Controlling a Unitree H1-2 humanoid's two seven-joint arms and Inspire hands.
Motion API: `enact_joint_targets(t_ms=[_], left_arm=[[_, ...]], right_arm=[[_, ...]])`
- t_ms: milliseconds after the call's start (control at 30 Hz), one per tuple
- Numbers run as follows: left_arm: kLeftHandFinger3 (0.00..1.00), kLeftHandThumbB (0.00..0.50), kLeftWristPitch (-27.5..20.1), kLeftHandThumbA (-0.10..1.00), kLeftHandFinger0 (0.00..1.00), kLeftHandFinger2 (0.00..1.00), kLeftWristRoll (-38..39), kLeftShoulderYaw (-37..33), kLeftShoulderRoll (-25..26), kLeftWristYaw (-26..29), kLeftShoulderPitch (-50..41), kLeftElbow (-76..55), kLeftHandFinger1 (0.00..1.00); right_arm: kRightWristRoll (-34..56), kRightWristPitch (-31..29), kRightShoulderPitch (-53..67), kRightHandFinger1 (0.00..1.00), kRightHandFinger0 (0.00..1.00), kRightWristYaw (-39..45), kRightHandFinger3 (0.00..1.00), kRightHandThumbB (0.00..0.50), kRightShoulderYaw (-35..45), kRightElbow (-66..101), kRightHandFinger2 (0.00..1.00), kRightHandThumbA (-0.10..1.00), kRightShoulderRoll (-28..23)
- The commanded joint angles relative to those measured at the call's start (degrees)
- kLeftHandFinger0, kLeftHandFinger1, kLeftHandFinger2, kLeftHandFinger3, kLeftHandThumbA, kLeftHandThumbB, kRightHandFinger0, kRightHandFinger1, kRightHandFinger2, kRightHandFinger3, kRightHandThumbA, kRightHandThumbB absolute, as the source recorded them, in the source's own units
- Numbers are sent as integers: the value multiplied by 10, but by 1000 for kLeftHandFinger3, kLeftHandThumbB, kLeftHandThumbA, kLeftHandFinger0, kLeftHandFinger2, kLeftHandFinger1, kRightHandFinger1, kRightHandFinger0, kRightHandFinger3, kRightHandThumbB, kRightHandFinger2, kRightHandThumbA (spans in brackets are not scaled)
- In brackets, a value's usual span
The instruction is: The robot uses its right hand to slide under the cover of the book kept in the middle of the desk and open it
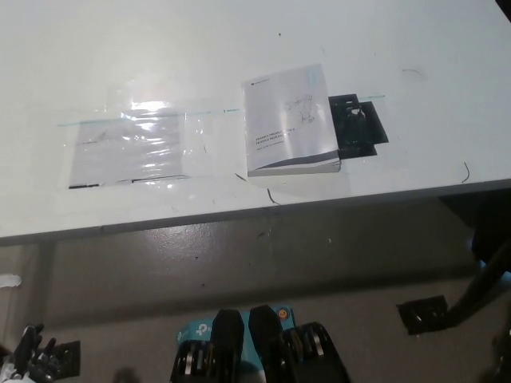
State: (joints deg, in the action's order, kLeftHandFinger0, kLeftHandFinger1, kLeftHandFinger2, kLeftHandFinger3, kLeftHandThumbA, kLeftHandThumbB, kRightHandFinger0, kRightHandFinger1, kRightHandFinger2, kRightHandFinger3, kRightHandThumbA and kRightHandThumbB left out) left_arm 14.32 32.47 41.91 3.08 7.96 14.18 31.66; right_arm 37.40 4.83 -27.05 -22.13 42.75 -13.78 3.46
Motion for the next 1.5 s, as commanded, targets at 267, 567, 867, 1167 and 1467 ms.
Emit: enact_joint_targets(t_ms=[267, 567, 867, 1167, 1467], left_arm=[[936, 249, -7, 479, 816, 932, 16, -2, 11, 16, -6, -5, 833], [941, 248, -4, 482, 836, 932, 16, -6, 11, 19, -17, -12, 849], [925, 239, -5, 497, 868, 928, 16, -9, 13, 24, -14, -4, 861], [947, 226, -4, 520, 855, 931, 25, -7, 12, 23, -11, 1, 863], [898, 229, -2, 501, 831, 870, 17, -11, 12, 34, -13, -3, 800]], right_arm=[[17, 8, -89, 1000, 1000, -26, 1000, 92, -46, 98, 1000, 1000, -31], [14, 44, -111, 1000, 1000, -13, 1000, 59, -123, 155, 1000, 1000, -22], [4, 63, -93, 1000, 1000, 3, 1000, 61, -208, 150, 1000, 1000, 21], [8, 61, -53, 1000, 1000, 34, 1000, 1, -251, 79, 1000, 1000, 78], [2, 50, -61, 1000, 980, 27, 1000, 7, -252, 42, 1000, 1000, 96]])
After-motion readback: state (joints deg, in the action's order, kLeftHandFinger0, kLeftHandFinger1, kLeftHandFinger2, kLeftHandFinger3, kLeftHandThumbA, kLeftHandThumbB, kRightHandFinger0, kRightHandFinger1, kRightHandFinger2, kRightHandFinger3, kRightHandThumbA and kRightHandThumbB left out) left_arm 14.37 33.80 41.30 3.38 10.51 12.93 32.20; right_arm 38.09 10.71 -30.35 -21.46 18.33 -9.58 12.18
